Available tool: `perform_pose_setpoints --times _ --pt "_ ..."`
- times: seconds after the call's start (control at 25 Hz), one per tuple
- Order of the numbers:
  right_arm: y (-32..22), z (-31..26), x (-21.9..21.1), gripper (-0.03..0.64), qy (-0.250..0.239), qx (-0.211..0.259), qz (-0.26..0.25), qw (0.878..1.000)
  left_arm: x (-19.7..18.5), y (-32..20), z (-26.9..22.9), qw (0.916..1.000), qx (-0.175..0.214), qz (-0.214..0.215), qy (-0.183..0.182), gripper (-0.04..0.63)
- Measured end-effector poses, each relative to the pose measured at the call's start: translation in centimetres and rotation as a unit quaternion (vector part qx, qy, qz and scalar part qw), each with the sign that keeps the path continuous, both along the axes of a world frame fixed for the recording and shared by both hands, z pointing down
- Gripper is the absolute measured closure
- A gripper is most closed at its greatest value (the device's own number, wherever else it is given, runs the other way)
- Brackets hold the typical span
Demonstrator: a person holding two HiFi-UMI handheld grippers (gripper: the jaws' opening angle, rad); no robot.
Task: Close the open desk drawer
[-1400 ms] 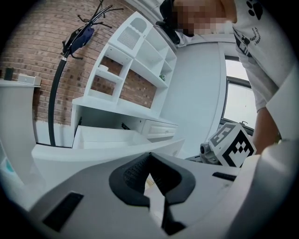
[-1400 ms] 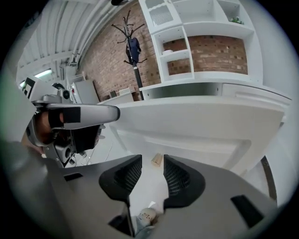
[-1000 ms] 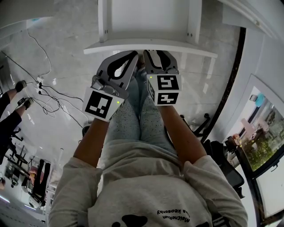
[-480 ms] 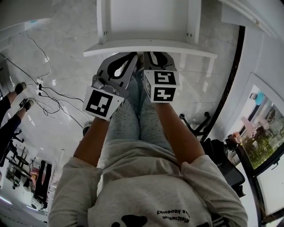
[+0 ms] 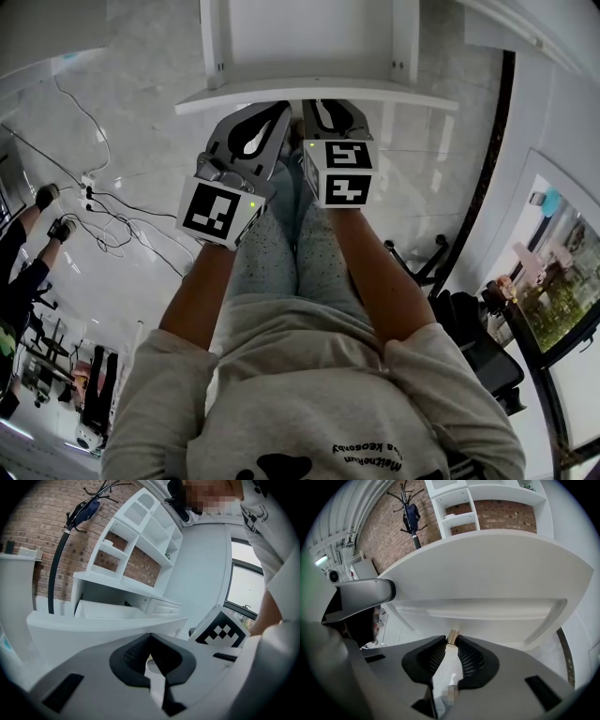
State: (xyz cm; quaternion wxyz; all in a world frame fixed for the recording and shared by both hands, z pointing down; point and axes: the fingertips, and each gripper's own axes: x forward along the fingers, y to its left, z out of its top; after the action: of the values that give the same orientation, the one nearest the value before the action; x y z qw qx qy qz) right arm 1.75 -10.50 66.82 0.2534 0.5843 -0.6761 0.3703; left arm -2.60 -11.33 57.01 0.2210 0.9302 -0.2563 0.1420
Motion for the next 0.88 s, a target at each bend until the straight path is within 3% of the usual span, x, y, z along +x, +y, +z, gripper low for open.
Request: perform_pose_setpoints --times 0.88 --pt "-5.6 0.0 1.2 0.517 0.005 0.010 0.020 1.000 1.2 -5.6 -0.3 0.9999 0.006 0.003 0.008 0.577"
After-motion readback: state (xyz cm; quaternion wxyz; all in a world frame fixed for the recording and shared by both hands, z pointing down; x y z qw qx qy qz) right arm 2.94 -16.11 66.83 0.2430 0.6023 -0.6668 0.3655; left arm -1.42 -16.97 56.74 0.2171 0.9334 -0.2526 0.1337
